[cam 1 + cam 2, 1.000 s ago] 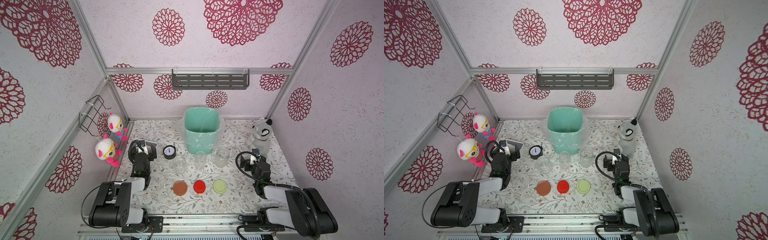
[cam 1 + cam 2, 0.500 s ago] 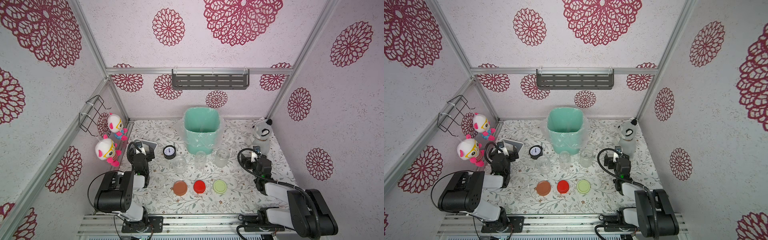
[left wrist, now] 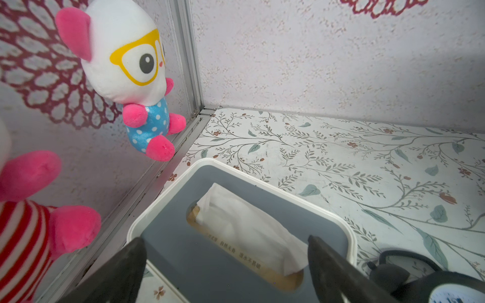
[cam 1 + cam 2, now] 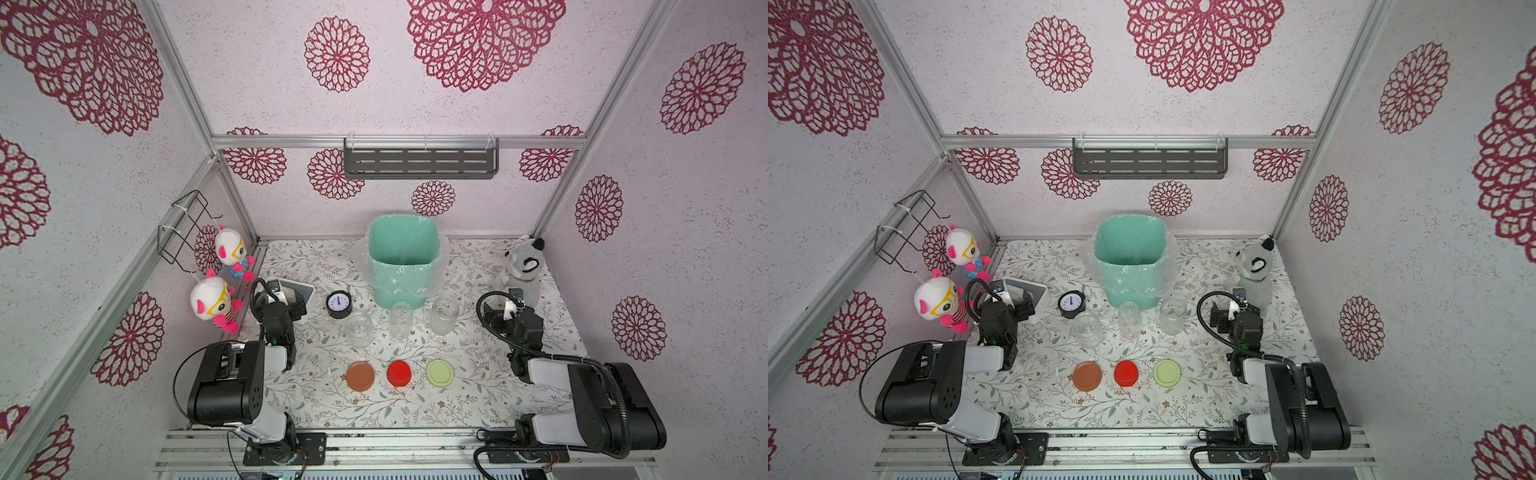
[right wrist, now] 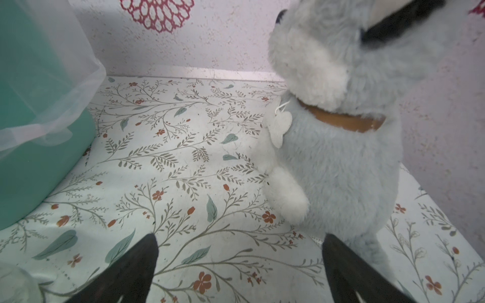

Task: Empty moldy peanuts from jars
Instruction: Reset both arms

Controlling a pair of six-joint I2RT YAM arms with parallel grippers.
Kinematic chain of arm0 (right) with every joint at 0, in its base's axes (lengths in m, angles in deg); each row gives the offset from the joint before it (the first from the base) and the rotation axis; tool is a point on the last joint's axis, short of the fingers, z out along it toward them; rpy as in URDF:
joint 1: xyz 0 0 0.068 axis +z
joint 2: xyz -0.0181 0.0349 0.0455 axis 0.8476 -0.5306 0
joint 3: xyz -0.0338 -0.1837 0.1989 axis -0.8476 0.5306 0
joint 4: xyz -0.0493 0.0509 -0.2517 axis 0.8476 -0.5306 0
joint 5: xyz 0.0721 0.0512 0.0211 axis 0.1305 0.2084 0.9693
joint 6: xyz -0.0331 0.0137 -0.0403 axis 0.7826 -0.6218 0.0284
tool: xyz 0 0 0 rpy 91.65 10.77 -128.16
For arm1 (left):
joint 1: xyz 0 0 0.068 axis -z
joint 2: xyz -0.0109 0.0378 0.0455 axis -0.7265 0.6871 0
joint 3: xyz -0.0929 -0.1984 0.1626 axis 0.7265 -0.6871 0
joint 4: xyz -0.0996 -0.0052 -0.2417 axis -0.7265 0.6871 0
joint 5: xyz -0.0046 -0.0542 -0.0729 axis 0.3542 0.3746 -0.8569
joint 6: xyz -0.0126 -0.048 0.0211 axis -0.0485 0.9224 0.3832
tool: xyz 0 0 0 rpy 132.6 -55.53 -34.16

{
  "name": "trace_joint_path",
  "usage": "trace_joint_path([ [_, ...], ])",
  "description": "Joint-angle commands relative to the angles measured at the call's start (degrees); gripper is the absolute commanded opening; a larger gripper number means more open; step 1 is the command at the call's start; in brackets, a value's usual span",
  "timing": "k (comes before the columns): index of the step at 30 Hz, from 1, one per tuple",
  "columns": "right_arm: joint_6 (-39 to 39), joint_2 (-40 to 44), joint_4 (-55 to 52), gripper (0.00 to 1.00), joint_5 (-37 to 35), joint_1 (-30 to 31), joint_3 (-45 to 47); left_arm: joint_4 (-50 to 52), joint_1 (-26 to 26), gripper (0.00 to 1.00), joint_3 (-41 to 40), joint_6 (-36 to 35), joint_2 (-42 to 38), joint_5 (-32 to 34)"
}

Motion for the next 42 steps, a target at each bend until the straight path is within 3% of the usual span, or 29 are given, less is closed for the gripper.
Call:
trace_joint_path([
  [1, 0.39, -3.73, 10.54, 0.99, 1.14, -1.59, 1.2, 0.63, -0.49, 0.97, 0.82, 1.57, -0.55, -0.45],
  [4, -0.17, -8.41, 16.35, 0.99, 0.47, -1.9, 1.76, 0.68, -0.49, 0.97, 0.84, 1.57, -0.5, -0.46],
  [30, -1.38, -8.6, 15.14, 0.99, -0.91, -2.7, 1.22, 0.77, -0.58, 0.97, 1.0, 1.68, -0.46, -0.58],
  [36, -1.39, -8.62, 15.08, 0.99, -0.85, -2.67, 1.26, 3.46, -3.11, 0.97, 2.4, 3.01, -0.25, -6.34],
  [42, -1.37, -8.6, 15.09, 0.99, -0.87, -2.67, 1.21, 3.09, -3.08, 0.97, 1.98, 2.98, -0.55, -6.38],
])
